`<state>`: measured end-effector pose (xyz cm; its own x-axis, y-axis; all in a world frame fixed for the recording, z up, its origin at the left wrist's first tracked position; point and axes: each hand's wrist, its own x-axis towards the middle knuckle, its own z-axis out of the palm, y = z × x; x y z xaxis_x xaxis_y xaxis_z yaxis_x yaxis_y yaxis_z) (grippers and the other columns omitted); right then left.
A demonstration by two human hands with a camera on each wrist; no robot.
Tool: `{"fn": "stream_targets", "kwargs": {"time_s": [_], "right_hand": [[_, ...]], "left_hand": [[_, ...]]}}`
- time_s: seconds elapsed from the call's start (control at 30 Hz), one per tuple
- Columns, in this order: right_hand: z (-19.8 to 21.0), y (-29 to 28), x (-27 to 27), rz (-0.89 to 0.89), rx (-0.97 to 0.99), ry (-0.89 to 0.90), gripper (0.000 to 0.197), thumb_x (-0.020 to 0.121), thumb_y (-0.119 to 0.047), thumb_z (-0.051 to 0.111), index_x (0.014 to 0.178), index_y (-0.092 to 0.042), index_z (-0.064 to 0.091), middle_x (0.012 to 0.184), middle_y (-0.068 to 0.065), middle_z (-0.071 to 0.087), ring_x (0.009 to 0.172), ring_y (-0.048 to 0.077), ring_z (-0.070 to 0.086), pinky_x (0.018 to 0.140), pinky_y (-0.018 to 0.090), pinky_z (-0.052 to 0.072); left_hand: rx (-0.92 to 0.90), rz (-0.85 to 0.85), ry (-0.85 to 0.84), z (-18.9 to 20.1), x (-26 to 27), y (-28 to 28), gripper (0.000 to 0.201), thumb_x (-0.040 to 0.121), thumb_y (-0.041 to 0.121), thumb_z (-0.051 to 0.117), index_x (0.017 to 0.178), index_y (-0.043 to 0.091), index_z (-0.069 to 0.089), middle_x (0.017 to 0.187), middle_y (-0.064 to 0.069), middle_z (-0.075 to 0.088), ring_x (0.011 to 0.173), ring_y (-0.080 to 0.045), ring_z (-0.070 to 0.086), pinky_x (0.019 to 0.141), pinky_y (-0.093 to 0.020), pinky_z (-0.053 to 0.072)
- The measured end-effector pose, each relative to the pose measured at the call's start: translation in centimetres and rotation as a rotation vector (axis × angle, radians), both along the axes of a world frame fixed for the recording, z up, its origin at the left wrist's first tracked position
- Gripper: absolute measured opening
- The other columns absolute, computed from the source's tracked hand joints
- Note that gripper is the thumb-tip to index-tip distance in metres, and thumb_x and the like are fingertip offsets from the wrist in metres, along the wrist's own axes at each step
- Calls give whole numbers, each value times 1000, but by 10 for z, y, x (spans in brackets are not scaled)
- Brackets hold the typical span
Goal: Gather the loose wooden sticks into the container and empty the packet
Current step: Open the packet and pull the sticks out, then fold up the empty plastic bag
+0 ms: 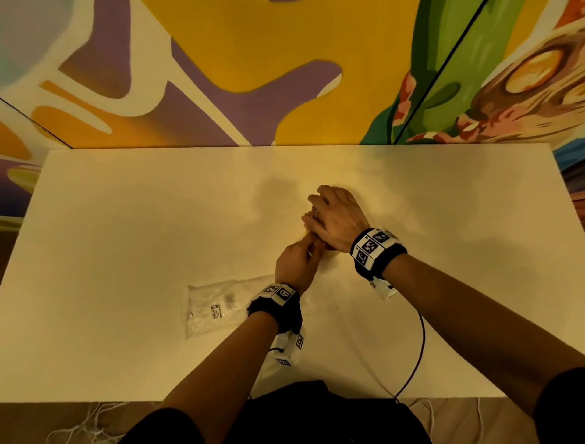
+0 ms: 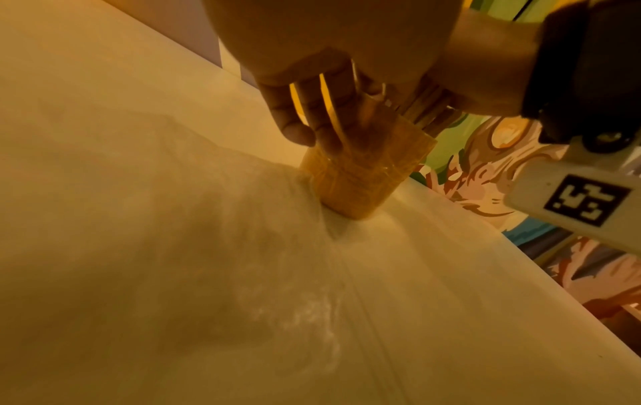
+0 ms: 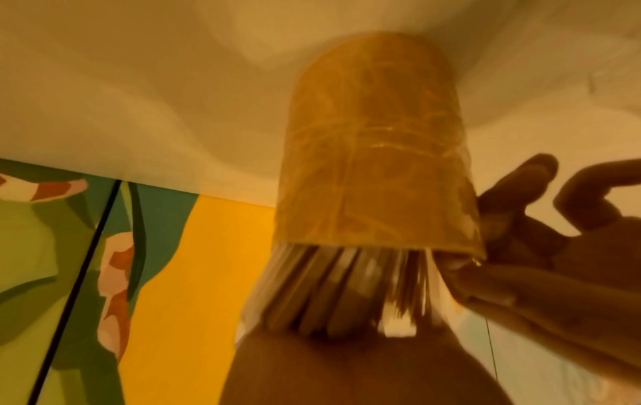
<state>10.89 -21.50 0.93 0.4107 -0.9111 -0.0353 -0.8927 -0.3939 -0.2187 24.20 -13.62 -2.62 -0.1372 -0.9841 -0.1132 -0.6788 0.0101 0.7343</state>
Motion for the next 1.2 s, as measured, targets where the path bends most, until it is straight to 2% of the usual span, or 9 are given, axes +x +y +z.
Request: {"fn": "stream_targets", "kwargs": {"time_s": [0.1, 0.27, 0.53, 0.7, 0.8, 0.9, 0.97, 1.07, 1.2], "right_hand": [[2, 0, -6, -10, 24, -8, 62, 89, -57, 27, 117, -14, 60, 118, 9, 56, 105, 30, 52, 88, 43, 44], [-4, 5, -29, -79, -9, -80, 47, 94, -50, 33, 116, -16, 59, 114, 6, 55, 101, 27, 53, 80, 39, 42], [6, -3, -10, -77, 102, -72, 72, 86, -59, 18, 128, -14, 55, 127, 10, 53, 113, 32, 51, 95, 43, 40], [22, 16, -21, -102, 15, -214, 61, 95, -51, 31, 143, -15, 43, 150, 12, 37, 139, 30, 31, 118, 51, 16], [47, 49, -29, -147, -79, -567, 35, 99, -28, 46, 124, -8, 60, 130, 12, 55, 121, 24, 49, 104, 36, 38], [53, 95, -29, -298, 145, -917, 31, 99, -22, 46, 86, -3, 68, 78, 8, 68, 72, 21, 62, 69, 31, 49], [33, 120, -29, -454, 364, -1003, 35, 100, -22, 47, 79, -4, 67, 67, 11, 66, 59, 20, 58, 58, 28, 46], [-12, 141, -23, -660, 572, -925, 37, 100, -22, 49, 75, -6, 70, 70, 11, 71, 60, 16, 60, 59, 27, 43], [-49, 141, 3, -884, 798, -1004, 36, 96, -32, 57, 85, -2, 73, 83, 16, 74, 73, 27, 67, 64, 33, 48]], "left_hand": [[-9, 14, 4, -4, 1, -1, 31, 96, 47, 39, 107, 26, 59, 80, 1, 67, 69, -22, 58, 57, -35, 46], [27, 39, 75, -9, 0, -2, 32, 90, 56, 36, 96, 31, 56, 79, 5, 69, 71, -19, 63, 63, -38, 51], [104, -47, 53, 3, 4, -11, 17, 96, 34, 46, 99, 23, 58, 83, -2, 69, 74, -25, 62, 68, -43, 52], [135, 27, 308, 27, 31, 2, 23, 89, 8, 61, 109, 18, 63, 78, -3, 71, 58, -10, 67, 63, -25, 55], [127, 257, 443, 35, 81, 23, 13, 91, 5, 60, 102, 9, 66, 72, -11, 69, 55, -12, 64, 55, -19, 49], [81, 510, 351, 27, 149, 55, 10, 95, 11, 57, 97, 11, 67, 73, -10, 69, 60, -16, 64, 56, -23, 48], [36, 674, 214, 21, 189, 81, 10, 94, 11, 57, 98, 11, 66, 80, -8, 70, 71, -21, 66, 64, -31, 51], [117, 839, 15, 8, 224, 112, 17, 96, 19, 54, 107, 9, 63, 103, -13, 68, 88, -28, 61, 74, -33, 43], [458, 794, -60, -13, 226, 124, 38, 98, 37, 48, 119, 7, 60, 118, -19, 65, 104, -35, 60, 81, -35, 43]]}}
